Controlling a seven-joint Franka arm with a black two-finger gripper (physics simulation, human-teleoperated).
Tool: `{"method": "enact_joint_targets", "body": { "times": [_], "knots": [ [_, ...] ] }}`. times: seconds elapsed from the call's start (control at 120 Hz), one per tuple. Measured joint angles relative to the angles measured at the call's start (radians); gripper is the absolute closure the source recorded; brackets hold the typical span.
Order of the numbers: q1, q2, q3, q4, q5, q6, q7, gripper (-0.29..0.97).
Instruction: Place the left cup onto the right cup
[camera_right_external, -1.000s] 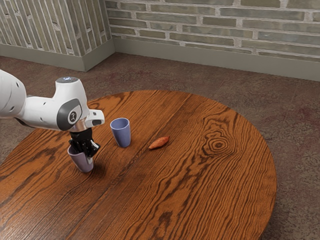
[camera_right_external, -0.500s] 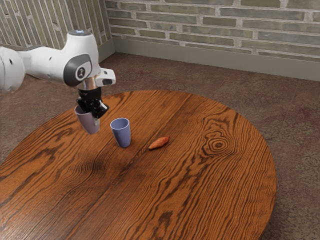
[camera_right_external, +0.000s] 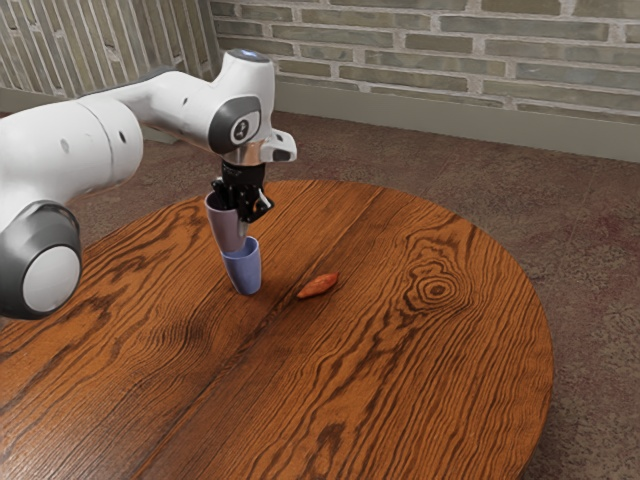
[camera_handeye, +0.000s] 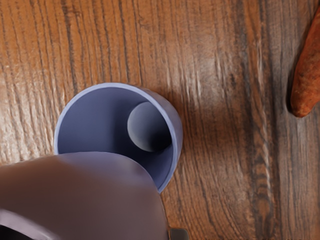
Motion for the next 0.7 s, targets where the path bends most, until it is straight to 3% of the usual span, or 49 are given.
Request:
{"method": "enact_joint_targets", "body": {
  "times": [0.158,0.458,0.7],
  "knots": [
    [0.006,0.005,0.002,0.036,-0.012,-0.004,-0.003,0.78],
    [0.02,0.003,0.019,-0.013,-0.1,0.071,-0.008,0.78],
    [0.032,0.019,0.02,-0.018,-0.118,0.103,-0.012,0.78]
  ]
}}
